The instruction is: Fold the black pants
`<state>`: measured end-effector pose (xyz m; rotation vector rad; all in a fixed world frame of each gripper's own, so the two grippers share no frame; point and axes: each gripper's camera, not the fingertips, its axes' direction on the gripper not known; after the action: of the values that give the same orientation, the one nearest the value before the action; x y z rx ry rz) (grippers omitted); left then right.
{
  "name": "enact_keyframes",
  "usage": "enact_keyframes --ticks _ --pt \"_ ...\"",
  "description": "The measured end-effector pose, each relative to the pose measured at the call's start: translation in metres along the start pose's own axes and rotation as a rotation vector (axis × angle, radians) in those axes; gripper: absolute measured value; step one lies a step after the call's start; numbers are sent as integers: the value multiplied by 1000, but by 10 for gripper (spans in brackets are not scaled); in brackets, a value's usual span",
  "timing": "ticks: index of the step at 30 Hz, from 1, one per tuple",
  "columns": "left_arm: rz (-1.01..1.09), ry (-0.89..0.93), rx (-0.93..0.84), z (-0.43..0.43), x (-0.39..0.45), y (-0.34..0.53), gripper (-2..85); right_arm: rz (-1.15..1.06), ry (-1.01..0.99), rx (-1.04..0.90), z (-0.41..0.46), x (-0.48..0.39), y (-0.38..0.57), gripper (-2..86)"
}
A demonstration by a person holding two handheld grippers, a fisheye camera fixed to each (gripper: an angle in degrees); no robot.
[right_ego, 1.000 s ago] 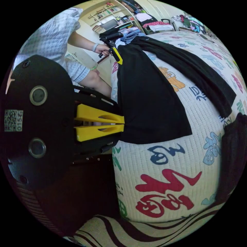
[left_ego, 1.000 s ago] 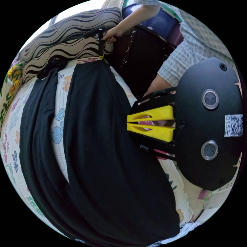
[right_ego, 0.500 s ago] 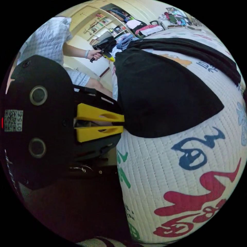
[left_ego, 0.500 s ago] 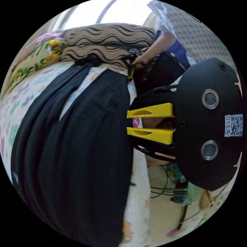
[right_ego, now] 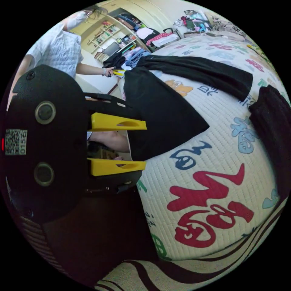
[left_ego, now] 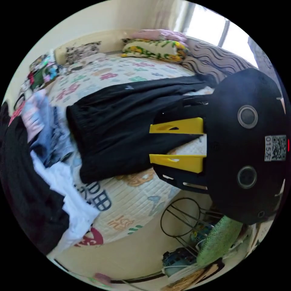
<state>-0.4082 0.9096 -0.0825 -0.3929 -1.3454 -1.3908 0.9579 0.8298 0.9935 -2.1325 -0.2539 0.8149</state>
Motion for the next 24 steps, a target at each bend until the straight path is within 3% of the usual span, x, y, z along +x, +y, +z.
enact_keyframes --ticks 4,7,9,13,20,24 --pt "-164 126 102 18 -54 -18 99 109 -37 67 31 14 16 149" --pt "-214 175 60 39 -79 -22 19 280 -336 116 70 41 36 161" --pt "-155 73 5 40 -89 -27 -1 356 -470 200 89 47 51 163" --pt "-118 -6 -22 20 -125 -32 -6 361 -493 233 100 46 57 163" --pt "-103 73 -24 18 -168 -37 26 346 -411 193 106 44 52 167" --pt "-113 49 -41 18 -176 -47 58 429 -476 264 109 55 65 171"
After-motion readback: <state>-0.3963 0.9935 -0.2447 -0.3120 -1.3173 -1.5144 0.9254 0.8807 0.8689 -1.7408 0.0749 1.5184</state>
